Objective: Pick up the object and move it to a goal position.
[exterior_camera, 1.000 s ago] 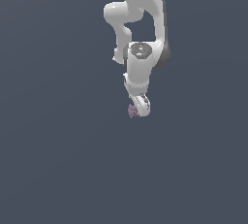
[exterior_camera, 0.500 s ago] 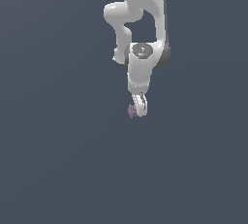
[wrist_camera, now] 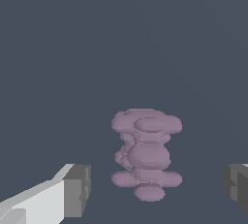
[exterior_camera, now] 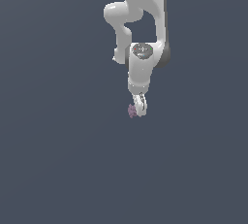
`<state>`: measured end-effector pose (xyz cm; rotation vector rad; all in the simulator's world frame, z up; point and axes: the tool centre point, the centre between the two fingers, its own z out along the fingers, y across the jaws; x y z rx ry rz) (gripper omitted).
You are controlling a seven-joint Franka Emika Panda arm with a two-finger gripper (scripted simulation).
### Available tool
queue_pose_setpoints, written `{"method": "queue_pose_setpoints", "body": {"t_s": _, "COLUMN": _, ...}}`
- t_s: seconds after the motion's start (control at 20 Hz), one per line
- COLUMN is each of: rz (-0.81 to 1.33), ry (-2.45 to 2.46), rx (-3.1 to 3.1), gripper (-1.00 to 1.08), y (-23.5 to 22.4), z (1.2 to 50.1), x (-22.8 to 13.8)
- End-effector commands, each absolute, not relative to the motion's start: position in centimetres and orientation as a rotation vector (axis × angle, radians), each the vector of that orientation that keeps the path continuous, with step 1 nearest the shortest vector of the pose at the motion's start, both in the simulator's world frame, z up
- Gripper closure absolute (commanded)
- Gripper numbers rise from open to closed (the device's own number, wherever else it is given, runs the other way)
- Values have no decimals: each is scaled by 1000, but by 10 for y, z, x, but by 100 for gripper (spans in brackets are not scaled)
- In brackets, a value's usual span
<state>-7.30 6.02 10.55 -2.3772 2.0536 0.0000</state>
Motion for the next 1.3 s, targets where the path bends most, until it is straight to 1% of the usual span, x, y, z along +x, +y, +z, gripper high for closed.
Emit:
{"method": "queue_pose_setpoints", "body": {"t_s": 0.0, "rz": 0, "ry": 2054, "rx": -2377, "gripper": -92, "y": 60, "z": 103, "x": -73}}
{"method": "queue_pose_setpoints", "body": {"t_s": 0.5, "rz": 0, "ry": 2059, "rx": -2373, "gripper": -92, "y": 60, "z": 63, "x": -74}}
{"method": "queue_pose_setpoints", "body": {"t_s": 0.75, "rz": 0, "ry": 2059, "rx": -2373, "gripper": -92, "y": 60, "z": 56, "x": -74}}
{"method": "queue_pose_setpoints", "body": {"t_s": 0.8, "rz": 0, "ry": 2059, "rx": -2373, "gripper": 108, "y": 60, "z": 56, "x": -74}}
{"method": "queue_pose_setpoints", "body": {"t_s": 1.25, "rz": 0, "ry": 2059, "rx": -2373, "gripper": 108, "y": 60, "z": 56, "x": -74}}
